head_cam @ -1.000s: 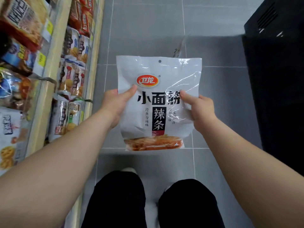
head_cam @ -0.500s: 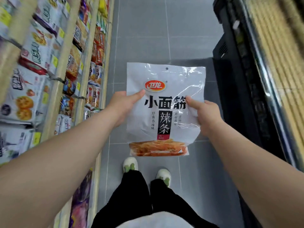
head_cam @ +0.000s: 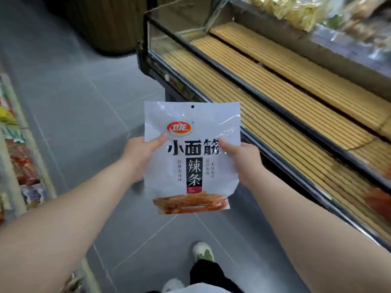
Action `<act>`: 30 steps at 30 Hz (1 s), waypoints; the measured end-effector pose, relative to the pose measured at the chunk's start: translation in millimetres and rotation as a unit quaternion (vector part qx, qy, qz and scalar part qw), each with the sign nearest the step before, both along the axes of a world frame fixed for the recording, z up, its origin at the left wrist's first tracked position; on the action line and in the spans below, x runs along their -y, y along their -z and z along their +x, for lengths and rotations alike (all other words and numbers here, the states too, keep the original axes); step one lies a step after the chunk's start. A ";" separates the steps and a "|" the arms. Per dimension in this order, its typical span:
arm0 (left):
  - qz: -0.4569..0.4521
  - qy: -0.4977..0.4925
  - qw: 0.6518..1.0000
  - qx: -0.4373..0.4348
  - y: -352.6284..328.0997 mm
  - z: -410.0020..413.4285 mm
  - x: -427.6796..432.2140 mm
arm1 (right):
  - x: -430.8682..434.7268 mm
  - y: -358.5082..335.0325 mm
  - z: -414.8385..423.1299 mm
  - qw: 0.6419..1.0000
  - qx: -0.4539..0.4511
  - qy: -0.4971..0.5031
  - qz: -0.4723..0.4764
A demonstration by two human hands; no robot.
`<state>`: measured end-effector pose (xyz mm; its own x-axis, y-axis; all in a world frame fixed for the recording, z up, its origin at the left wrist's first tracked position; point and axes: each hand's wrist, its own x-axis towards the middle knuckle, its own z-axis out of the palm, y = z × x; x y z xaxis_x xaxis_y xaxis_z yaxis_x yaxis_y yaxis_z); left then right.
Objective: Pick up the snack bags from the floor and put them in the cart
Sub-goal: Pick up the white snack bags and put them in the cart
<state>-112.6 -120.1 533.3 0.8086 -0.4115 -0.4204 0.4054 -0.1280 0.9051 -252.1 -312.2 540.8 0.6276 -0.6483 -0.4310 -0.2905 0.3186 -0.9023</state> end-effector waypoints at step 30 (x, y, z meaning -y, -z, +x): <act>-0.061 0.591 0.803 0.048 -57.0 -654.6 272.3 | -1.0 -57.7 -740.3 0.809 0.031 0.581 -0.086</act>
